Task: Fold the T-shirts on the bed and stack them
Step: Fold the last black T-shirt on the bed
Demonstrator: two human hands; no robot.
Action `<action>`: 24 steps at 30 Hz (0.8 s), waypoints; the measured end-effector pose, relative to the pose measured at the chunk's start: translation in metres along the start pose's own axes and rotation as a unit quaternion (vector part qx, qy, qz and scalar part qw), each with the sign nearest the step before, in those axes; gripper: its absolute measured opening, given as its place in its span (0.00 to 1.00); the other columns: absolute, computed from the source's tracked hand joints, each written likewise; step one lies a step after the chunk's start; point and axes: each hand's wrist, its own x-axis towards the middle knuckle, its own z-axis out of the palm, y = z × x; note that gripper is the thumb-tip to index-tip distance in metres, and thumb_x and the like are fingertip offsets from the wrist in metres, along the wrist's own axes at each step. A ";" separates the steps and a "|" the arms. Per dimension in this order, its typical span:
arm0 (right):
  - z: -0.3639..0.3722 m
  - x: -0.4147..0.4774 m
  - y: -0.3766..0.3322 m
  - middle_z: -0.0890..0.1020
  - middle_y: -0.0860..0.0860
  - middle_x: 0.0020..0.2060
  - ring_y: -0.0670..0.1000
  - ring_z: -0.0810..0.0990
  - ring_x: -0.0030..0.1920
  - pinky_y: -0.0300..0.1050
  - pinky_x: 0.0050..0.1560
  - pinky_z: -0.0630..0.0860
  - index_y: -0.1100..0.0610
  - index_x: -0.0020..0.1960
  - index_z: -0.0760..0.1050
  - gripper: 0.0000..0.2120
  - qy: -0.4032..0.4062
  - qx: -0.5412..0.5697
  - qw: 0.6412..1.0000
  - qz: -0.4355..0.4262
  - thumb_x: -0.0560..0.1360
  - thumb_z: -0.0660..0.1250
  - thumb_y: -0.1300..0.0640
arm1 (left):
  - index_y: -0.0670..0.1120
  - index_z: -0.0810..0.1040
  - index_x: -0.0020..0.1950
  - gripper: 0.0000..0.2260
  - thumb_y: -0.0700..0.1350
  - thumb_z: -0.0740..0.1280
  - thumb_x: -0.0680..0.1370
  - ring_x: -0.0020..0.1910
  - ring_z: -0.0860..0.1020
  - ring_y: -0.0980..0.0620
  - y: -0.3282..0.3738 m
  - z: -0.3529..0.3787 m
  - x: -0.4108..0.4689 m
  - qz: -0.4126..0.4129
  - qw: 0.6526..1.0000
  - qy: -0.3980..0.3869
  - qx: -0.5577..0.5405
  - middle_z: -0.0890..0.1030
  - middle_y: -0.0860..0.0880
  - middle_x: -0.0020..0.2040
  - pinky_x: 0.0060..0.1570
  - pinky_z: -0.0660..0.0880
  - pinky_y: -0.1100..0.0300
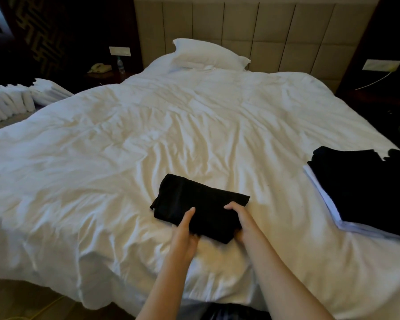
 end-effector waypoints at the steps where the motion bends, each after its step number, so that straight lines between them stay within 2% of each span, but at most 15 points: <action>1: -0.001 -0.005 0.004 0.81 0.56 0.34 0.56 0.79 0.38 0.42 0.33 0.74 0.61 0.43 0.77 0.04 -0.004 0.005 1.000 0.001 0.71 0.64 0.62 | 0.40 0.71 0.66 0.19 0.39 0.67 0.76 0.49 0.79 0.48 -0.003 0.003 -0.003 -0.003 1.000 -0.001 0.001 0.80 0.42 0.56 0.46 0.76 0.54; 3: -0.006 -0.015 0.010 0.81 0.55 0.34 0.55 0.79 0.38 0.44 0.35 0.74 0.61 0.43 0.77 0.04 -0.014 0.011 1.000 0.000 0.71 0.64 0.63 | 0.40 0.72 0.62 0.16 0.39 0.68 0.76 0.47 0.78 0.47 -0.006 0.008 -0.009 -0.016 1.000 0.004 0.006 0.80 0.43 0.51 0.50 0.74 0.51; 5: -0.014 -0.025 0.016 0.81 0.55 0.34 0.55 0.79 0.37 0.44 0.34 0.74 0.61 0.43 0.77 0.04 -0.017 0.013 1.000 -0.005 0.70 0.64 0.64 | 0.40 0.72 0.60 0.14 0.41 0.67 0.76 0.45 0.78 0.47 -0.008 0.010 -0.013 -0.029 0.999 0.002 0.020 0.79 0.43 0.47 0.50 0.74 0.50; 7: -0.023 -0.033 0.018 0.81 0.56 0.35 0.55 0.80 0.36 0.43 0.32 0.75 0.62 0.45 0.77 0.06 -0.018 0.015 1.000 -0.009 0.69 0.65 0.65 | 0.40 0.71 0.62 0.16 0.40 0.68 0.76 0.46 0.78 0.45 -0.008 0.009 -0.014 -0.027 0.999 -0.001 0.044 0.79 0.42 0.49 0.45 0.75 0.51; 9: -0.032 -0.041 0.017 0.81 0.56 0.35 0.55 0.80 0.35 0.43 0.32 0.74 0.63 0.46 0.78 0.07 -0.032 0.016 0.999 -0.007 0.69 0.66 0.64 | 0.41 0.69 0.67 0.21 0.39 0.69 0.75 0.50 0.79 0.43 -0.008 0.009 -0.011 -0.010 0.997 -0.010 0.071 0.79 0.40 0.55 0.41 0.77 0.52; 11: -0.044 -0.050 0.013 0.81 0.56 0.34 0.54 0.80 0.33 0.43 0.31 0.73 0.63 0.44 0.78 0.05 -0.052 0.028 0.998 -0.013 0.71 0.66 0.63 | 0.43 0.68 0.69 0.24 0.38 0.70 0.74 0.54 0.79 0.41 -0.008 0.015 -0.014 -0.004 0.996 -0.029 0.087 0.78 0.39 0.59 0.43 0.78 0.50; 14: -0.063 -0.063 0.004 0.81 0.57 0.33 0.54 0.80 0.31 0.42 0.28 0.73 0.64 0.45 0.79 0.07 -0.060 0.078 0.995 -0.035 0.72 0.65 0.61 | 0.43 0.68 0.69 0.24 0.37 0.70 0.74 0.55 0.79 0.41 -0.009 0.029 -0.020 -0.012 0.993 -0.067 0.094 0.78 0.39 0.60 0.46 0.78 0.49; 17: -0.089 -0.074 -0.009 0.77 0.57 0.33 0.55 0.75 0.34 0.46 0.35 0.68 0.62 0.43 0.80 0.16 -0.048 0.102 0.991 -0.068 0.61 0.74 0.52 | 0.43 0.68 0.68 0.23 0.37 0.69 0.74 0.54 0.79 0.41 -0.011 0.047 -0.027 -0.037 0.987 -0.106 0.116 0.77 0.39 0.60 0.42 0.78 0.50; 19: -0.105 -0.082 -0.020 0.73 0.55 0.29 0.54 0.72 0.31 0.45 0.34 0.68 0.60 0.39 0.77 0.16 -0.032 0.086 0.994 -0.057 0.61 0.73 0.48 | 0.43 0.67 0.70 0.26 0.39 0.70 0.73 0.55 0.79 0.42 -0.012 0.058 -0.030 -0.051 0.980 -0.132 0.138 0.77 0.39 0.60 0.40 0.78 0.51; 22: -0.131 -0.096 -0.041 0.68 0.53 0.26 0.51 0.70 0.28 0.42 0.32 0.70 0.59 0.32 0.70 0.17 -0.011 0.007 0.999 -0.043 0.65 0.69 0.45 | 0.43 0.65 0.71 0.27 0.38 0.69 0.74 0.56 0.78 0.41 -0.021 0.079 -0.036 -0.048 0.966 -0.185 0.173 0.76 0.39 0.61 0.45 0.77 0.50; 24: -0.141 -0.106 -0.054 0.71 0.53 0.27 0.50 0.74 0.30 0.42 0.33 0.72 0.58 0.34 0.73 0.16 -0.023 -0.046 0.998 -0.033 0.67 0.68 0.45 | 0.43 0.65 0.71 0.26 0.37 0.68 0.75 0.56 0.78 0.41 -0.028 0.094 -0.042 -0.055 0.956 -0.217 0.190 0.76 0.39 0.61 0.46 0.78 0.51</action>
